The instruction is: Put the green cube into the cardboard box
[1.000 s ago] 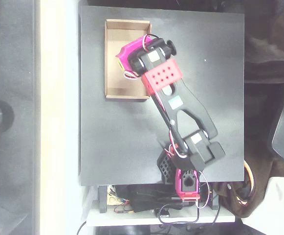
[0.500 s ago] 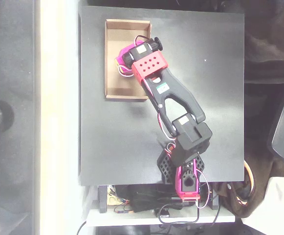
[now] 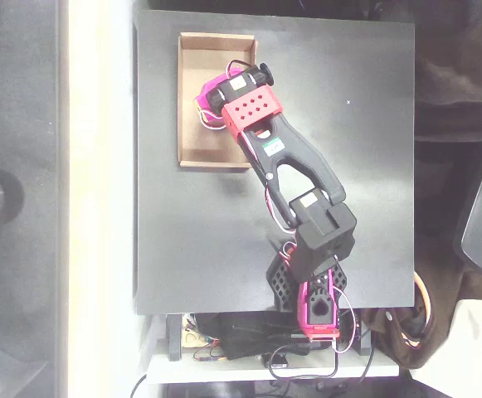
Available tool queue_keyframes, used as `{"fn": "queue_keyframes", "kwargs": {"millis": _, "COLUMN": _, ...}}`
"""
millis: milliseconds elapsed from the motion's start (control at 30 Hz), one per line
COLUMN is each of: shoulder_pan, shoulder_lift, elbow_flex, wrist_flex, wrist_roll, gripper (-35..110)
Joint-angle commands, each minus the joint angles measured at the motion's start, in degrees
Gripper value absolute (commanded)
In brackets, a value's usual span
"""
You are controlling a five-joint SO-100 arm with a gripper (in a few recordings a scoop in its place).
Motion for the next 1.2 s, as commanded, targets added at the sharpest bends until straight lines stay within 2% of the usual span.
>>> {"fn": "queue_keyframes", "kwargs": {"millis": 0, "shoulder_pan": -0.62, "shoulder_lift": 2.11, "elbow_flex": -1.49, "wrist_flex": 0.26, "wrist_roll": 0.44, "gripper": 14}}
{"fn": "queue_keyframes", "kwargs": {"millis": 133, "shoulder_pan": -0.70, "shoulder_lift": 2.11, "elbow_flex": -1.49, "wrist_flex": 0.35, "wrist_roll": 0.44, "gripper": 15}}
{"fn": "queue_keyframes", "kwargs": {"millis": 367, "shoulder_pan": -1.14, "shoulder_lift": 2.11, "elbow_flex": -1.41, "wrist_flex": 0.35, "wrist_roll": 0.44, "gripper": 30}}
{"fn": "queue_keyframes", "kwargs": {"millis": 633, "shoulder_pan": -1.23, "shoulder_lift": 3.25, "elbow_flex": -1.41, "wrist_flex": 0.35, "wrist_roll": 0.44, "gripper": 31}}
{"fn": "queue_keyframes", "kwargs": {"millis": 1167, "shoulder_pan": 0.09, "shoulder_lift": 33.93, "elbow_flex": -1.41, "wrist_flex": 0.26, "wrist_roll": 0.44, "gripper": 32}}
